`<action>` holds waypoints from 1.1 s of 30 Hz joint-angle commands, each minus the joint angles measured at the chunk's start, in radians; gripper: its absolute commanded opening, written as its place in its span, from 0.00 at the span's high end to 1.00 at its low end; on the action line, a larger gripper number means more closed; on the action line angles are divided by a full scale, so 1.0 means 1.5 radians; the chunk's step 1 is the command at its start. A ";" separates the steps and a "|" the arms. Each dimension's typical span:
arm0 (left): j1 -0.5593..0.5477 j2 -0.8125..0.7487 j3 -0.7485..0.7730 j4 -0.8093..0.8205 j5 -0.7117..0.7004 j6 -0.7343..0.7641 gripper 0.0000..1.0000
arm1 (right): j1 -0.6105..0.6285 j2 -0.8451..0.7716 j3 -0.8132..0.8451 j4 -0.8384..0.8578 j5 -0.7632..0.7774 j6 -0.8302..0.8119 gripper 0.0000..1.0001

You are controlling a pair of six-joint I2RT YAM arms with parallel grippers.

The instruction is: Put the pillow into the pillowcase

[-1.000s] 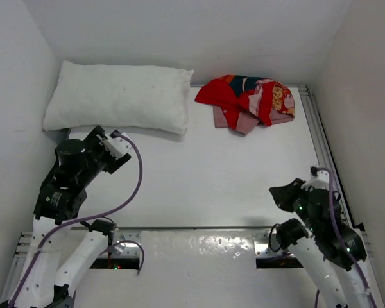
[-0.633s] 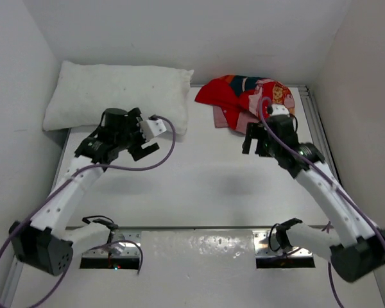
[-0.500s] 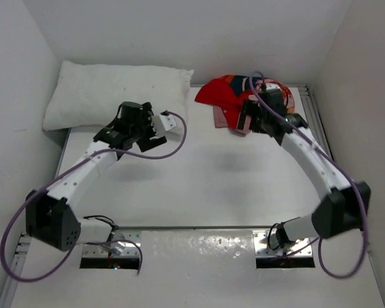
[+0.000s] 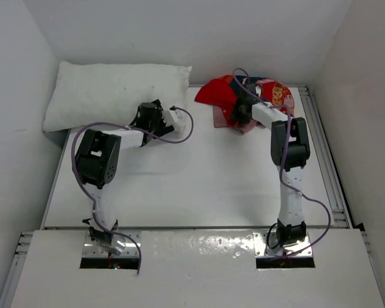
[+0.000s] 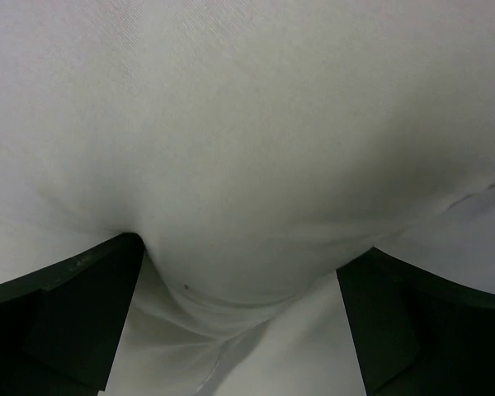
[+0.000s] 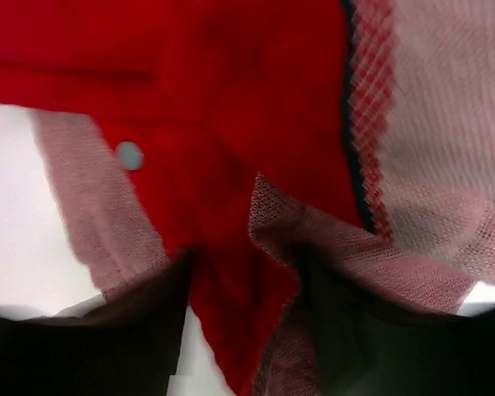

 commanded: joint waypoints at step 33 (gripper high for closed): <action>-0.378 -0.425 0.368 -0.083 -0.169 -0.230 1.00 | 0.060 -0.855 -0.167 0.130 0.165 -0.180 1.00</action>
